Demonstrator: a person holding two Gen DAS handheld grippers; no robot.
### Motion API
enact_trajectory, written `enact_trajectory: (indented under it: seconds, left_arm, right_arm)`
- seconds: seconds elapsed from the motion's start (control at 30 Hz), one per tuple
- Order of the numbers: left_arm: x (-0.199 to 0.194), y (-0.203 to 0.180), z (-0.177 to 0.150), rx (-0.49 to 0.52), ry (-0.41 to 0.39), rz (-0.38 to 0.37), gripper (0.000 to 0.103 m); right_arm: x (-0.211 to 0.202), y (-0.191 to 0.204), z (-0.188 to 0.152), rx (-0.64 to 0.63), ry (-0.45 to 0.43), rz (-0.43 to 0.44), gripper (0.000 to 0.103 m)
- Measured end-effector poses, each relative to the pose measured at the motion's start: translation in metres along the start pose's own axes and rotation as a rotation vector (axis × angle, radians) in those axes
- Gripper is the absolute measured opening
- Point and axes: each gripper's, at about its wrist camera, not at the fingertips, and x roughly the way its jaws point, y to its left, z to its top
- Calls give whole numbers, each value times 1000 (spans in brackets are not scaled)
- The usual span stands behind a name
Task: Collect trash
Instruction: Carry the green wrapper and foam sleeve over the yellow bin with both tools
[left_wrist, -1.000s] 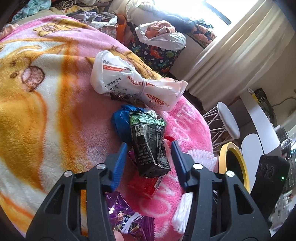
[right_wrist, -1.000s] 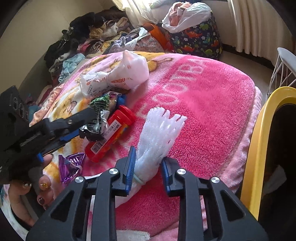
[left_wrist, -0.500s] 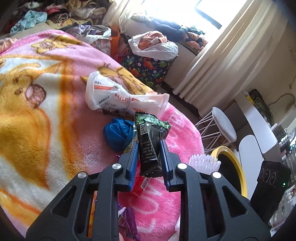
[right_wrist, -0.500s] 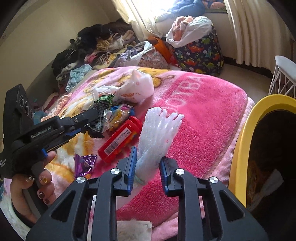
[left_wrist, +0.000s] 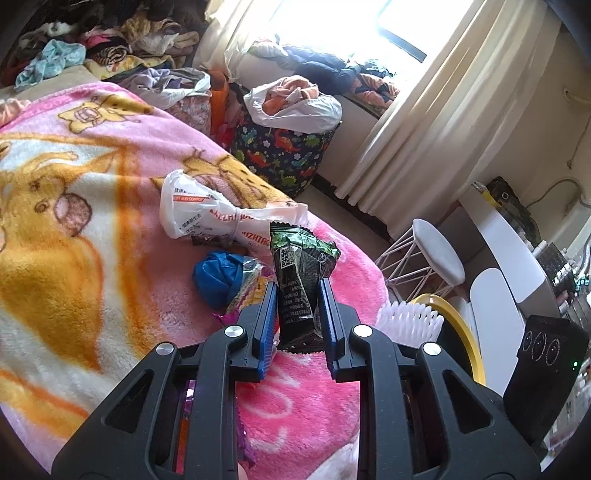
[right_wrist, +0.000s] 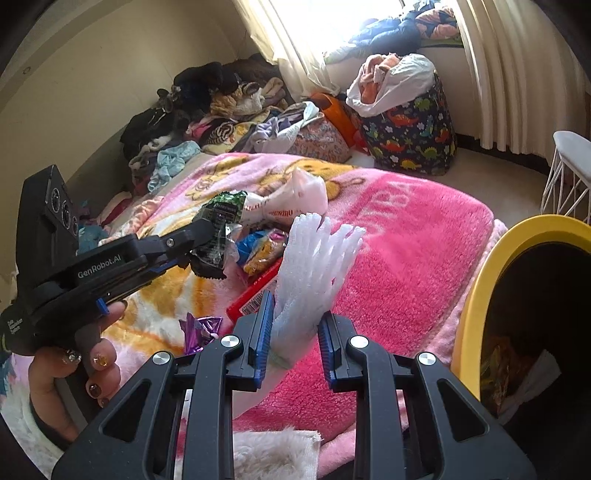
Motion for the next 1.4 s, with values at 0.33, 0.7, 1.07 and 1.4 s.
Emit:
enact_trajectory:
  seconds: [0.33,0.7,1.07,1.4]
  left_arm:
    - [-6,-18,-3,33,-11,-16,16]
    - [-9,-37,-7,70,-10,-38,16]
    - [-10,-53,-10,105,-5,-58,16]
    - [-7,-67,-16,136,6,-72,16]
  right_arm:
    - [-22,-17,7,26,-59,-24,22]
    - [-44,-34,10,52,-112,-58,22]
    - [-59,-49,9,77,-147,-85,22]
    - [-73,-60,6,108,-174,-102,22]
